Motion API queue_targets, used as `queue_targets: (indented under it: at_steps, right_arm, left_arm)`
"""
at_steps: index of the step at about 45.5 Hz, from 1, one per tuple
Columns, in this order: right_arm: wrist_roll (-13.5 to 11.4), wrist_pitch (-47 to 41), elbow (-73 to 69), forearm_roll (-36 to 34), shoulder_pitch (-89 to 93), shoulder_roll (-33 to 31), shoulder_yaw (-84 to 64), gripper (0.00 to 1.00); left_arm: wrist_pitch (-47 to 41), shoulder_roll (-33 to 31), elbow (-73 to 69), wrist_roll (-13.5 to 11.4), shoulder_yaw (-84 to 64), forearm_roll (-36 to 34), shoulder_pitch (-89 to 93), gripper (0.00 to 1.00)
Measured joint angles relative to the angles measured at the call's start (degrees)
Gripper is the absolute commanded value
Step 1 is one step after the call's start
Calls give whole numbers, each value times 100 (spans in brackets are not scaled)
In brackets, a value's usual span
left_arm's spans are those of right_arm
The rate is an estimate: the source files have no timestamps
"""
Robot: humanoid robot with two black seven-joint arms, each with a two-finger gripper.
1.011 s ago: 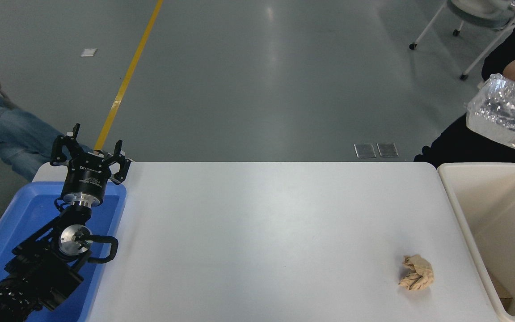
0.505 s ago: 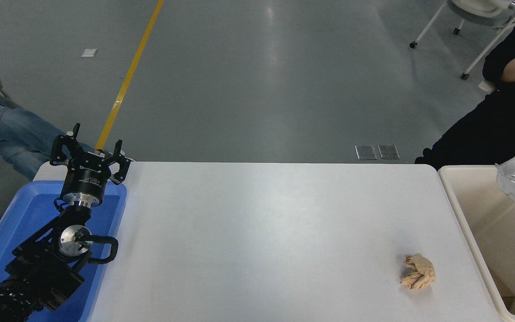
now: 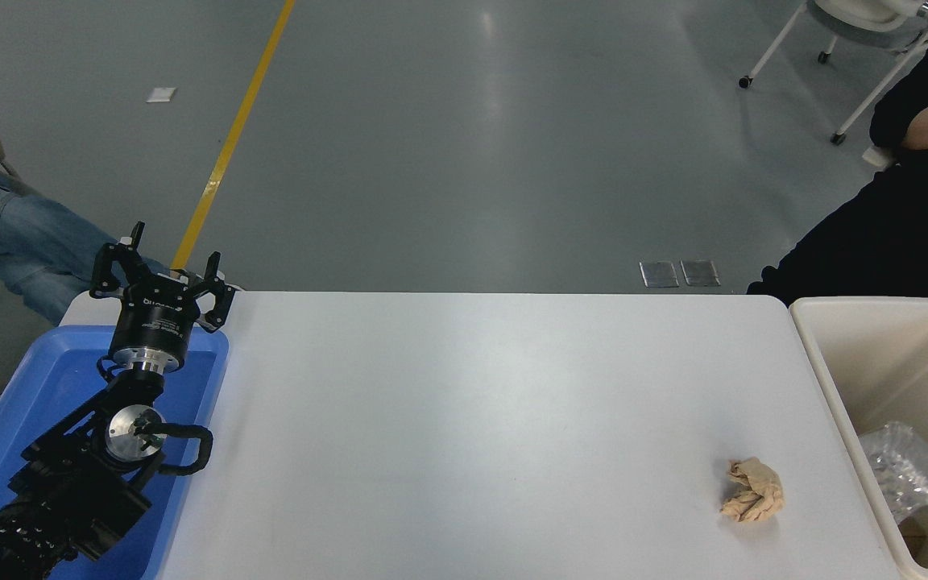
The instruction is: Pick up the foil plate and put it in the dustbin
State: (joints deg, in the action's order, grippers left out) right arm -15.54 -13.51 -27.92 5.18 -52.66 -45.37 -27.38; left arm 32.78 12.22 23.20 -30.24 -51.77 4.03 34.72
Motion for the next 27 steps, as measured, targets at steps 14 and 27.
queue_targets:
  at_steps: [14, 27]
  right_arm:
    - [8, -55, -111, -9, -1302, 560, -173, 100]
    - [1, -671, -318, -13, -2762, 1867, -1039, 100]
  left_arm:
    - [0, -1, 0, 0, 0, 3, 1, 99]
    - [0, -1, 0, 0, 1, 1, 1, 99]
